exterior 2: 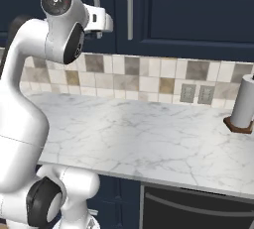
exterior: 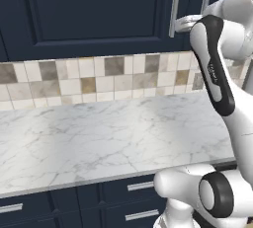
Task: Move the syrup bottle and condiment bottle from the cabinet to the dining counter.
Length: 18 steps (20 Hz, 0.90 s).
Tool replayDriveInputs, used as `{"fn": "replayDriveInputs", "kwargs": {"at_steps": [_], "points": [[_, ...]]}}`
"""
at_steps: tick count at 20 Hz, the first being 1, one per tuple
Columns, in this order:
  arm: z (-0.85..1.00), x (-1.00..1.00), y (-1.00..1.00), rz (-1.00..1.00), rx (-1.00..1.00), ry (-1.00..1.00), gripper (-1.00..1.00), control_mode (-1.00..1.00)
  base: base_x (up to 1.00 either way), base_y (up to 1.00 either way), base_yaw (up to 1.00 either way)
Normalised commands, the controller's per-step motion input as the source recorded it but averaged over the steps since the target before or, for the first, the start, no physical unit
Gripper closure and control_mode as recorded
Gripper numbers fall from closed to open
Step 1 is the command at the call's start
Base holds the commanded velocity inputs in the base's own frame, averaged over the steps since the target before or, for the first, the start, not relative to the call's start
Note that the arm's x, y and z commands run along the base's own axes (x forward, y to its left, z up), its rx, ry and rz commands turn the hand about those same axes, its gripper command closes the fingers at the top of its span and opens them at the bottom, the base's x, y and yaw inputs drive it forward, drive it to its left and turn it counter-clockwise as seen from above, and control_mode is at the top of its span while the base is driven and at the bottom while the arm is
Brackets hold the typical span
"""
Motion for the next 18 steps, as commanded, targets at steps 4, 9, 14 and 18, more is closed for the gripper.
{"fn": "replayDriveInputs", "kwargs": {"at_steps": [4, 9, 14, 18], "points": [[0.02, 0.79, 0.0, 0.0, 0.0, -0.06, -1.0, -1.0, 0.0, 0.0, 0.0], [0.0, 0.74, 0.0, 0.0, 0.0, 0.0, -1.0, -1.0, 0.0, 0.0, 0.0], [0.0, 0.78, 0.0, 0.0, 0.0, 0.01, -1.0, -1.0, 0.0, 0.0, 0.0], [0.0, 0.79, 0.0, 0.0, 0.0, 0.02, -1.0, -1.0, 0.0, 0.0, 0.0]]}}
